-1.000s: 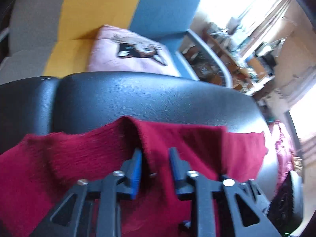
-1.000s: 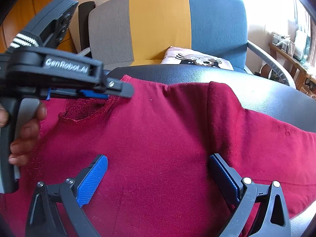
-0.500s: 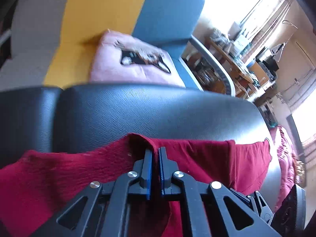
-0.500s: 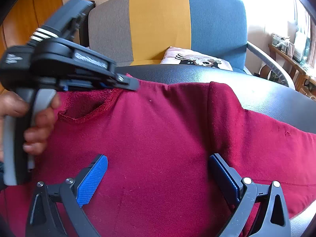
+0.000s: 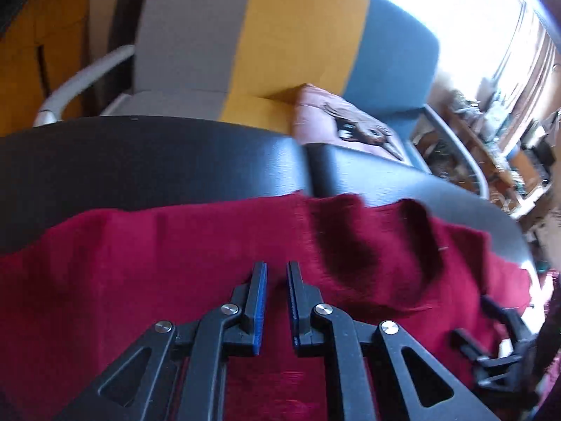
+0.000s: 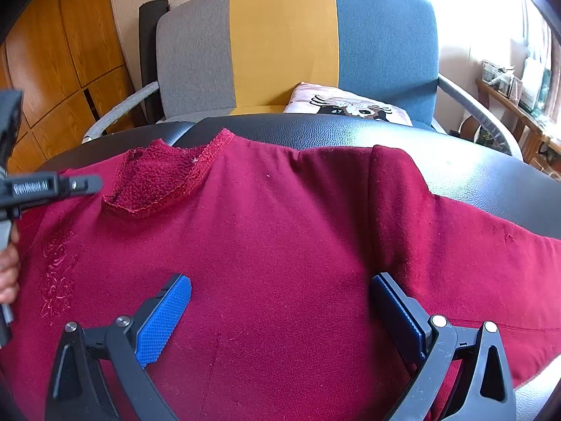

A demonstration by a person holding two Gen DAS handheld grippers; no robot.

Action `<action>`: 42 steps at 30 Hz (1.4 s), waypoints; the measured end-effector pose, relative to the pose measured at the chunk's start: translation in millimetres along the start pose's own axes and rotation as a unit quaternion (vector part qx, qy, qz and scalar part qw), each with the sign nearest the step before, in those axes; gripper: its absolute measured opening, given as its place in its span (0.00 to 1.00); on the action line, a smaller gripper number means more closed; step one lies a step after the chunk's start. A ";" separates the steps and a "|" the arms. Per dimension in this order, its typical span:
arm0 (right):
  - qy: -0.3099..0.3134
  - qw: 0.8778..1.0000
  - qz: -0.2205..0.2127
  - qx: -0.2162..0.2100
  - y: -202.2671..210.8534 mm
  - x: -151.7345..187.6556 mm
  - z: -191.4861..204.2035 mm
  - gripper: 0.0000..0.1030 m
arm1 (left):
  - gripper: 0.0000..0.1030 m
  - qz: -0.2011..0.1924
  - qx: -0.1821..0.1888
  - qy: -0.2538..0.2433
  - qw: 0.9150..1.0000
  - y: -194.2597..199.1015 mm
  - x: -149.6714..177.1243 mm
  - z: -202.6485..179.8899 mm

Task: Fold clothes

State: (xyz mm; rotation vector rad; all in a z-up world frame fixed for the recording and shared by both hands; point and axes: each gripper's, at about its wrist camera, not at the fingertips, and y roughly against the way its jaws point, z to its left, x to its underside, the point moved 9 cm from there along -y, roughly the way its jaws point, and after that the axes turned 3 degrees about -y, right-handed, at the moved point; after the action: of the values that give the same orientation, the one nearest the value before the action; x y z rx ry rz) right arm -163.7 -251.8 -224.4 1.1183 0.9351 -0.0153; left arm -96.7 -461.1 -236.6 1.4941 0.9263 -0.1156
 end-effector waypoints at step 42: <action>-0.014 1.000 0.019 0.015 -7.6 -11.0 -7.7 1.00 | 0.20 -0.049 -0.018 -0.012 0.999 66.4 94.1 0.8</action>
State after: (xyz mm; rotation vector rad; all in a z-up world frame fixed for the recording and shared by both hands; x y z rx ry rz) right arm -178.9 -254.2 -223.9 1.1599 0.8920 -0.0140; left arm 5.8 -408.6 -238.9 1.4117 0.9768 -0.1871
